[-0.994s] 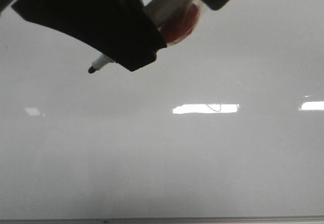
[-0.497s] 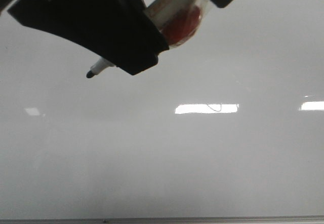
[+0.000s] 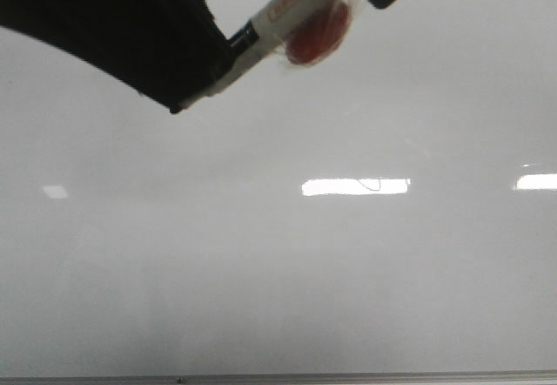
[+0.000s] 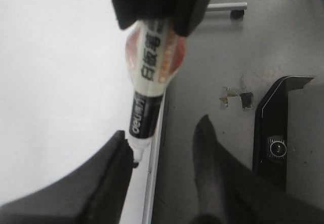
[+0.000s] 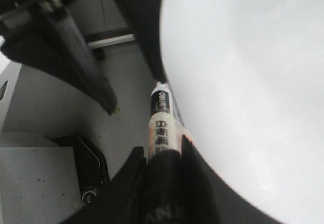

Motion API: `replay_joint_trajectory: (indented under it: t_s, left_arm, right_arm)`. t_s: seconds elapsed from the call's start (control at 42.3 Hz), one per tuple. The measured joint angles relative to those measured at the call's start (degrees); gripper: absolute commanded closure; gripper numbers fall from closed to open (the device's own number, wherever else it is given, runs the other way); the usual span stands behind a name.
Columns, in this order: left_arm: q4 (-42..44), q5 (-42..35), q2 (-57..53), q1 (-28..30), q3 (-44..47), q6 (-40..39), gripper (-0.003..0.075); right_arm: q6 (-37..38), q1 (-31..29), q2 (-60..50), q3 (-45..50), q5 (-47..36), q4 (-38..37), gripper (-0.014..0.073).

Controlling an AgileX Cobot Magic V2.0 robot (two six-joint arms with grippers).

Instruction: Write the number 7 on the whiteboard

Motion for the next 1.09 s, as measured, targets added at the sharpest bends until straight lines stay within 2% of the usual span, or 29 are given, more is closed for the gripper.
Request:
replay_joint_trajectory:
  t_s: [0.095, 0.308, 0.521, 0.686, 0.852, 1.088]
  left_arm:
    - [-0.99, -0.14, -5.44, 1.59, 1.86, -0.22, 0.0589]
    - [-3.33, -3.44, -20.75, 2.80, 11.04, -0.22, 0.0740]
    - [-6.15, -5.65, -32.86, 2.80, 18.41, -0.22, 0.0741]
    - [-6.95, -5.65, -34.71, 2.80, 19.49, -0.26, 0.0741]
    - [-7.09, -5.77, -34.71, 2.80, 19.75, -0.26, 0.0741]
    - [-7.11, -5.77, -34.71, 2.80, 19.75, -0.26, 0.0741]
  right_arm:
    - [0.00, 0.00, 0.00, 0.00, -2.59, -0.11, 0.0653]
    - [0.00, 0.00, 0.00, 0.00, -6.08, -0.11, 0.0653]
    - [0.00, 0.00, 0.00, 0.00, -7.03, -0.11, 0.0653]
    - [1.29, -0.66, 2.77, -0.40, -12.91, -0.11, 0.0653]
    - [2.44, -6.56, 15.73, -6.27, -18.73, 0.79, 0.0653]
    - [2.56, -9.66, 27.89, -17.68, -17.56, 4.08, 0.0653]
